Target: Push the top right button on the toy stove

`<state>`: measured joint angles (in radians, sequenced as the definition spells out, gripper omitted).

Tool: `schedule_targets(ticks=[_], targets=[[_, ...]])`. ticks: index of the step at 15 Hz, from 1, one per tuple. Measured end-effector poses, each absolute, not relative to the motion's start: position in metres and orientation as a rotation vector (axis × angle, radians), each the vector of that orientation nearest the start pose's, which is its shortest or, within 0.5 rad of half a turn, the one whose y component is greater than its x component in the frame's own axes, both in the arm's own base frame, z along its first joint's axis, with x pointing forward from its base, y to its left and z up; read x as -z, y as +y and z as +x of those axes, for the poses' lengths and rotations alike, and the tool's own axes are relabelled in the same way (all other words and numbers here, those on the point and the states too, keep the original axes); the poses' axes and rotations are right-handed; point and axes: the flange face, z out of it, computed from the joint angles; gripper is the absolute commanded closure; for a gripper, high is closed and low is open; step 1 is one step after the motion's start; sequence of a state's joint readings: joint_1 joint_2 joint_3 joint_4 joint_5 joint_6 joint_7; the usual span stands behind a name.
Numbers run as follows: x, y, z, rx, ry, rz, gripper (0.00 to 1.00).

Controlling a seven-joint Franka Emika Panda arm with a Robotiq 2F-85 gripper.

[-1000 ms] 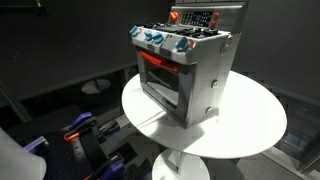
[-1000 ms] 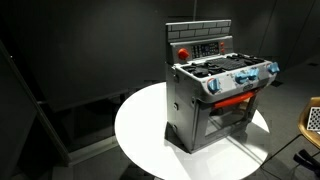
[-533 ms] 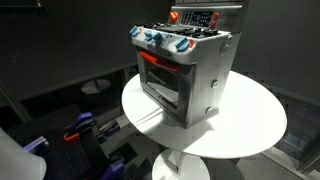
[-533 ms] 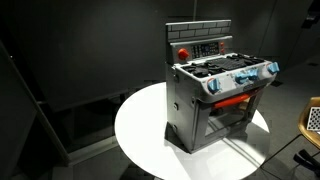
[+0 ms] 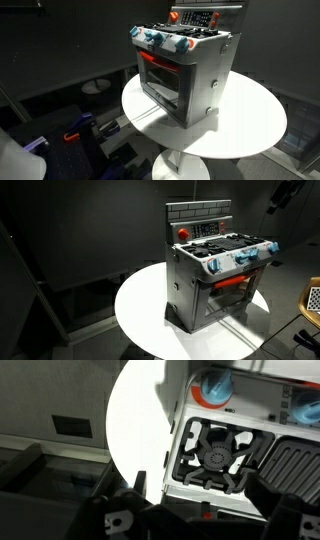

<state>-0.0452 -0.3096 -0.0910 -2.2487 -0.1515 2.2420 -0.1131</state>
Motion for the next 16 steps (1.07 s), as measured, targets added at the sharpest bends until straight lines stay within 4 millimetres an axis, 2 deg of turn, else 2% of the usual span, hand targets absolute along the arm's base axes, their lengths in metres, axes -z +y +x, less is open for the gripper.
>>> schedule_targets(ticks=[11,16], targets=[[-0.514,-0.071,0.486,0.471,-0.083,-3.247,0.0],[-0.501,-0.064,0.506,0.591,-0.036,-3.225,0.0]])
